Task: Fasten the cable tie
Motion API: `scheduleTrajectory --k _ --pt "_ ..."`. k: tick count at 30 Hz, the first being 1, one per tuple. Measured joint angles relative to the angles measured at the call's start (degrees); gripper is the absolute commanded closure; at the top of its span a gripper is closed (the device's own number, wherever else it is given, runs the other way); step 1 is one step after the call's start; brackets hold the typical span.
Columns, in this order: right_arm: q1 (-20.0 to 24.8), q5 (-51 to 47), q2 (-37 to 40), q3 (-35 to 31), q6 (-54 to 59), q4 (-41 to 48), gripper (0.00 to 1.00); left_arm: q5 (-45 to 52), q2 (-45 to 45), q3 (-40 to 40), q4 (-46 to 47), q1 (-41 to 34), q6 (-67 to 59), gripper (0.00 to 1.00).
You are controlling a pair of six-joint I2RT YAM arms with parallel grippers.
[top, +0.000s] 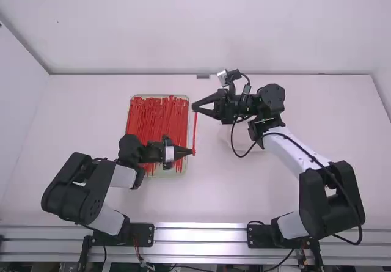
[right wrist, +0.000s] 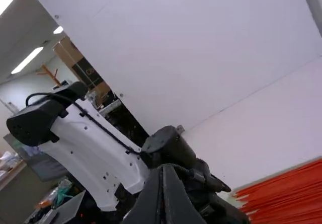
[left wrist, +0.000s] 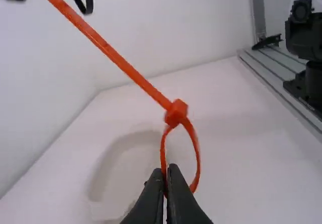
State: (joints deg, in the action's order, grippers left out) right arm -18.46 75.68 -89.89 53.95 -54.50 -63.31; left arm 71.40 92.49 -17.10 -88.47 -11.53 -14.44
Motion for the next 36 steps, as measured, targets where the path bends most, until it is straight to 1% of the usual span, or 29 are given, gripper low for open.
scheduleTrajectory --k 1,2,4,5,6,8,11,12,15,18,21,24,28,31,33,34,36 --pt "-0.1 -0.3 0.0 0.0 -0.1 0.0 0.83 0.2 0.0 0.1 -2.3 0.0 1.3 0.98" --pt "-0.1 -0.9 0.0 0.2 -0.1 -0.2 0.66 0.6 0.0 0.2 -3.6 0.0 2.4 0.97" --pt "0.0 -1.3 0.1 0.3 0.0 -0.4 0.46 0.8 0.0 0.2 -3.5 0.0 4.0 0.97" --pt "0.2 -1.4 0.1 0.5 0.2 -0.3 0.33 0.8 0.0 0.1 -3.6 0.0 5.2 0.98" --pt "0.5 -1.2 0.2 0.5 0.4 -0.4 0.00 0.9 0.0 -0.1 -3.5 0.0 6.1 0.98" --pt "1.1 -0.8 0.3 0.5 0.5 -0.4 0.02 1.4 0.0 -0.9 -3.5 0.0 7.5 0.98" --pt "4.1 0.3 0.3 0.5 0.7 -0.3 0.02 1.9 0.0 -3.1 -3.5 0.0 9.9 0.97" --pt "6.2 1.1 0.3 0.5 0.6 -0.1 0.02 1.9 0.0 -4.5 -3.1 0.0 11.2 0.98" --pt "9.4 2.8 0.3 0.5 0.7 0.0 0.02 1.9 0.0 -6.3 -3.1 0.0 13.3 0.97" --pt "11.6 4.2 0.3 0.3 0.9 -0.3 0.02 2.1 0.0 -7.9 -2.9 0.0 15.2 0.98" --pt "13.5 5.3 0.5 -1.4 1.8 -0.5 0.02 2.1 0.0 -9.8 -2.6 0.0 17.4 0.98" --pt "15.1 5.9 0.5 -5.3 4.3 -0.6 0.02 2.1 0.0 -12.5 0.0 0.0 19.8 0.98" --pt "15.0 4.9 0.5 -9.1 6.5 -0.6 0.02 2.1 0.0 -15.2 4.0 0.0 22.3 0.98" --pt "13.3 2.8 0.5 -11.6 7.1 -2.1 0.02 2.1 0.0 -17.4 8.8 0.0 23.9 0.98" --pt "12.2 1.7 0.5 -12.3 6.9 -3.7 0.02 2.1 0.0 -18.2 11.2 0.0 24.4 0.98" --pt "11.3 1.1 0.5 -12.5 6.8 -5.2 0.00 2.0 0.0 -18.6 12.6 0.0 24.6 0.98" --pt "10.2 0.5 0.5 -12.5 6.4 -7.4 0.01 2.1 0.0 -19.0 13.9 0.0 24.9 0.98"
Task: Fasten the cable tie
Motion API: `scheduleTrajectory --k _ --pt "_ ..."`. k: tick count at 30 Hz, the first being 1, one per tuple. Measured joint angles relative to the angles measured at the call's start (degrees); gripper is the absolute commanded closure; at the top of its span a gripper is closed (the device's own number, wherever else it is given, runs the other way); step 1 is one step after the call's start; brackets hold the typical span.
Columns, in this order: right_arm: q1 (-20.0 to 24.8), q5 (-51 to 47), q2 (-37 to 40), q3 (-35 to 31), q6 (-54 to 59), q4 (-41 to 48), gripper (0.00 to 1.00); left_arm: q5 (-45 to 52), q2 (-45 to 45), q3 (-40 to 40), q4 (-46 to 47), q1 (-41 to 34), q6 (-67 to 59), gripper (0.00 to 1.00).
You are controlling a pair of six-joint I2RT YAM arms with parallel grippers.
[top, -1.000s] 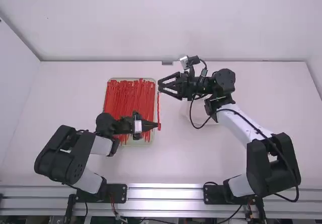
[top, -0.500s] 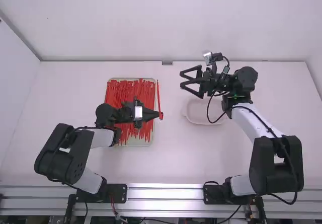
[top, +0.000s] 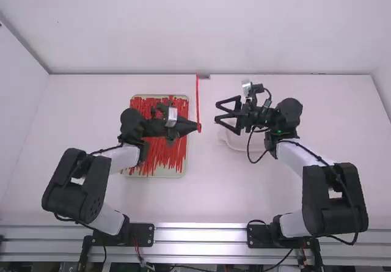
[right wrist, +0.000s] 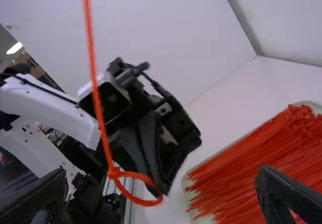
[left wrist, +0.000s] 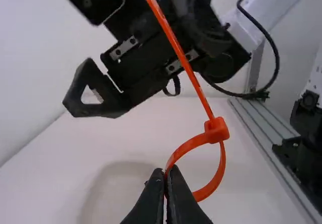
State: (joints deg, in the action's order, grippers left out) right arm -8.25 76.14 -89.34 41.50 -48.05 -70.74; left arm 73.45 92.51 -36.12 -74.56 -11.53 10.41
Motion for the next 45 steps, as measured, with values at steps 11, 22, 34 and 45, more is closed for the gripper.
scheduleTrajectory --k 11,22,34,45 --pt "-6.1 -3.9 0.0 0.0 -4.1 -3.7 0.02 -0.4 0.0 0.0 -1.1 -1.6 5.5 0.98" --pt "-8.7 -4.3 0.0 0.0 -4.3 -3.6 0.24 -2.2 0.0 0.0 -0.5 -1.8 10.3 0.98" --pt "-8.7 -4.3 0.0 0.0 -4.3 -3.2 0.67 -2.3 0.0 -0.1 -1.2 -1.8 12.2 0.98" --pt "-8.7 -4.3 0.0 0.0 -4.3 -3.1 1.00 -3.7 0.0 -0.1 -2.0 -1.9 12.6 0.98"
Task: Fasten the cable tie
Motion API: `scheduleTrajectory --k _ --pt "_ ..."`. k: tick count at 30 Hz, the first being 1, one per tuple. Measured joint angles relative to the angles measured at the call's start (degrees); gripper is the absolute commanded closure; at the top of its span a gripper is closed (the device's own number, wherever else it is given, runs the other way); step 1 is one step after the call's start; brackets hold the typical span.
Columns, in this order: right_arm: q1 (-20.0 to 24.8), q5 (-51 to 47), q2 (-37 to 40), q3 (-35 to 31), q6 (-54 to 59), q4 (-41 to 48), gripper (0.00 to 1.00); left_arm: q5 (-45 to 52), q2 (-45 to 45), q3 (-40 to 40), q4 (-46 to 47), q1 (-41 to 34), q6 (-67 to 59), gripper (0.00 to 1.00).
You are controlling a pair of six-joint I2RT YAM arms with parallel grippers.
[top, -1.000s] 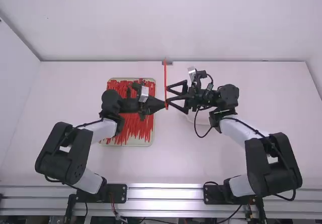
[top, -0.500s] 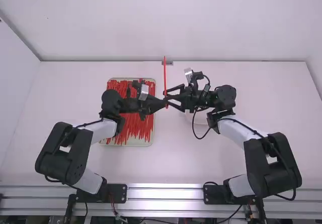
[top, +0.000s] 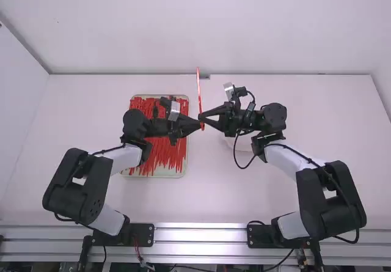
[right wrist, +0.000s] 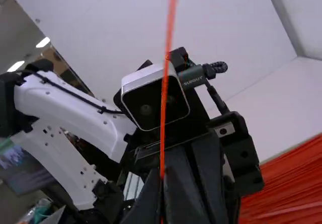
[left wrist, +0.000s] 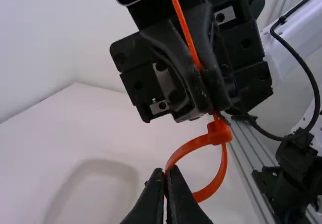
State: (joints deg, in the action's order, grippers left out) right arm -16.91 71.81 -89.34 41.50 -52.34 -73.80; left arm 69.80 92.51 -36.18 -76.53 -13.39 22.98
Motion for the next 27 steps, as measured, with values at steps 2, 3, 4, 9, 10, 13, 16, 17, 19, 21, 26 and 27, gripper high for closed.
scheduleTrajectory --k 2,3,4,9,10,13,16,17,19,21,26,27 --pt "0.0 0.1 0.0 0.0 0.0 0.0 1.00 0.0 0.0 0.0 0.0 0.0 0.0 0.98" --pt "0.0 0.0 0.0 0.0 0.0 0.0 1.00 0.0 0.0 0.0 0.0 0.0 0.0 0.97" --pt "0.0 0.1 0.0 0.0 0.0 0.0 1.00 0.0 0.0 0.0 0.0 0.0 0.0 0.97" --pt "0.0 0.5 0.0 0.0 0.0 0.0 1.00 0.0 0.0 0.0 0.0 0.0 0.6 0.86" --pt "0.3 0.8 0.0 0.0 -0.1 -0.3 1.00 -0.2 0.0 0.0 0.0 0.0 0.6 0.01" --pt "1.4 1.4 0.0 0.0 -0.6 -0.6 1.00 -1.1 0.0 0.0 1.6 0.0 0.9 0.01" --pt "3.8 1.5 0.0 0.0 -1.3 -0.6 1.00 -2.4 0.0 0.0 4.1 0.0 1.3 0.01" --pt "5.2 1.5 0.0 0.0 -1.4 -0.6 1.00 -2.7 0.0 0.0 4.9 0.0 1.4 0.01" --pt "7.0 1.5 0.0 0.0 -1.5 -0.5 1.00 -3.0 0.0 0.0 5.6 0.0 1.3 0.01" --pt "9.4 1.8 0.0 0.0 -1.5 -0.5 1.00 -3.1 0.0 0.0 6.6 0.0 1.2 0.01" --pt "13.4 3.3 0.0 0.0 -0.7 1.8 1.00 -4.0 0.0 0.0 12.2 0.0 -0.6 0.01" --pt "14.2 3.7 0.0 0.0 0.1 3.6 1.00 -4.5 0.0 0.0 13.7 0.0 -1.3 0.01"
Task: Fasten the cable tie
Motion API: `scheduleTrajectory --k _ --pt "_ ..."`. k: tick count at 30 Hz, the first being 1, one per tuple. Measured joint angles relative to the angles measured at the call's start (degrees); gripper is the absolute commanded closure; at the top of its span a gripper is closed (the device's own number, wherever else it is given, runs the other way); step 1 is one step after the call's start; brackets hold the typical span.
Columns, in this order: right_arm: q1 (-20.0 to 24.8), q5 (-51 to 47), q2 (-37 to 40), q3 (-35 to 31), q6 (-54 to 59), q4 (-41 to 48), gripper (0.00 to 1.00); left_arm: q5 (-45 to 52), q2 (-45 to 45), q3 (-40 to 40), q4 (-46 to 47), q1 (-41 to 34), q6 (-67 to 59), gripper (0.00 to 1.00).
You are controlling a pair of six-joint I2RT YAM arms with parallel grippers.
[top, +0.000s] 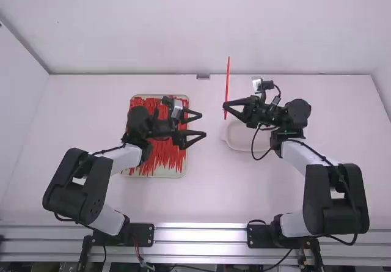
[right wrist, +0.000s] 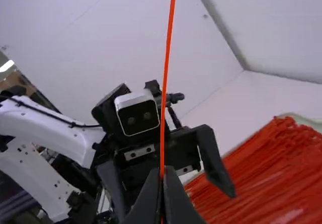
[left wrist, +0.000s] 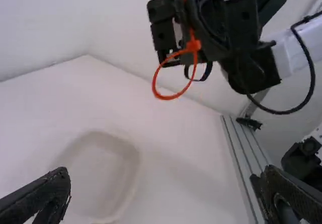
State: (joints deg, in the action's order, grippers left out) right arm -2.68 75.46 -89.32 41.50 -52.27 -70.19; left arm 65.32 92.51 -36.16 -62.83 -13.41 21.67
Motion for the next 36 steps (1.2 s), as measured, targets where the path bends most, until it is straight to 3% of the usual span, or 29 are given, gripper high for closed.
scheduleTrajectory --k 7,9,15,18,27,36 --pt "3.8 -1.3 0.0 0.0 9.0 16.1 1.00 -6.9 0.0 0.0 12.7 0.0 -6.7 0.01" --pt "4.9 -3.3 0.0 0.0 13.5 24.6 1.00 -8.8 0.0 0.0 15.1 0.0 -8.9 0.01" --pt "5.0 -11.2 0.0 0.0 23.0 40.1 1.00 -10.6 0.0 -2.7 20.5 0.0 -11.8 0.01" --pt "3.6 -17.3 0.0 0.0 27.8 46.1 1.00 -11.6 0.0 -7.1 29.0 -0.1 -15.0 0.01" --pt "1.3 -35.8 0.0 0.0 34.2 57.2 1.00 -15.6 0.0 -18.1 51.2 0.1 -25.3 0.01" --pt "0.8 -51.7 0.0 -0.7 35.2 61.6 1.00 -17.1 0.0 -19.8 54.4 4.8 -29.1 0.01"
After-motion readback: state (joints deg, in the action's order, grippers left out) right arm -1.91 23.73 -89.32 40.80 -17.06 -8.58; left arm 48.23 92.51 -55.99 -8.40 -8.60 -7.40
